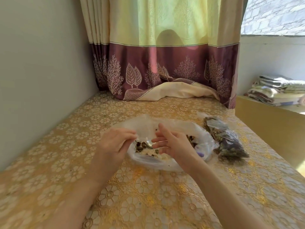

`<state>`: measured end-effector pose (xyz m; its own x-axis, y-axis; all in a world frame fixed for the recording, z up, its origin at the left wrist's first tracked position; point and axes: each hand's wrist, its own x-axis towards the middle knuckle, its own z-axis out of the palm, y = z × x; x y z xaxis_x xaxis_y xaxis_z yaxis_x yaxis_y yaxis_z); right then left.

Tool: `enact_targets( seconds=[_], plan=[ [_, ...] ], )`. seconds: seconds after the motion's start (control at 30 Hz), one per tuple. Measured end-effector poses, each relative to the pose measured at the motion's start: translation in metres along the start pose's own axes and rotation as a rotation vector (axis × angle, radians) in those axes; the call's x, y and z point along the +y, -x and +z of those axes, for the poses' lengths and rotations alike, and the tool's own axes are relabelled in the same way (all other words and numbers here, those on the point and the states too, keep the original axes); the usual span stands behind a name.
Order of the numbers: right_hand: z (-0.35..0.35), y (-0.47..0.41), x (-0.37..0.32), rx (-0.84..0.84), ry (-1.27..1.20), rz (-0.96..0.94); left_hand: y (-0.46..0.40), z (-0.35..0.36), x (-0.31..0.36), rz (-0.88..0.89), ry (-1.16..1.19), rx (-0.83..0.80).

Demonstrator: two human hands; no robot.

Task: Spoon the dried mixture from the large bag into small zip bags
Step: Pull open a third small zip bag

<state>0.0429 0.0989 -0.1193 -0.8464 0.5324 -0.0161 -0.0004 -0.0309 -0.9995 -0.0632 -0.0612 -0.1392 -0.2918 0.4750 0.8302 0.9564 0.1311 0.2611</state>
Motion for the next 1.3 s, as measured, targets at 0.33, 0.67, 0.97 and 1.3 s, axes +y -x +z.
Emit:
enact_targets(
  seconds=[0.33,0.67,0.97,1.3],
  plan=[
    [-0.007,0.004,0.012,-0.072,0.019,-0.06,0.007,0.008,0.0,-0.049,-0.166,-0.178],
    [0.019,0.02,0.024,-0.001,0.495,-0.492,0.008,0.016,0.023,-0.319,0.242,-0.191],
    [0.013,0.018,0.028,-0.064,0.445,-0.508,0.006,0.012,0.02,-0.329,0.308,-0.29],
    [0.01,0.02,0.028,-0.158,0.422,-0.495,0.007,0.009,0.02,-0.327,0.359,-0.319]
  ],
)
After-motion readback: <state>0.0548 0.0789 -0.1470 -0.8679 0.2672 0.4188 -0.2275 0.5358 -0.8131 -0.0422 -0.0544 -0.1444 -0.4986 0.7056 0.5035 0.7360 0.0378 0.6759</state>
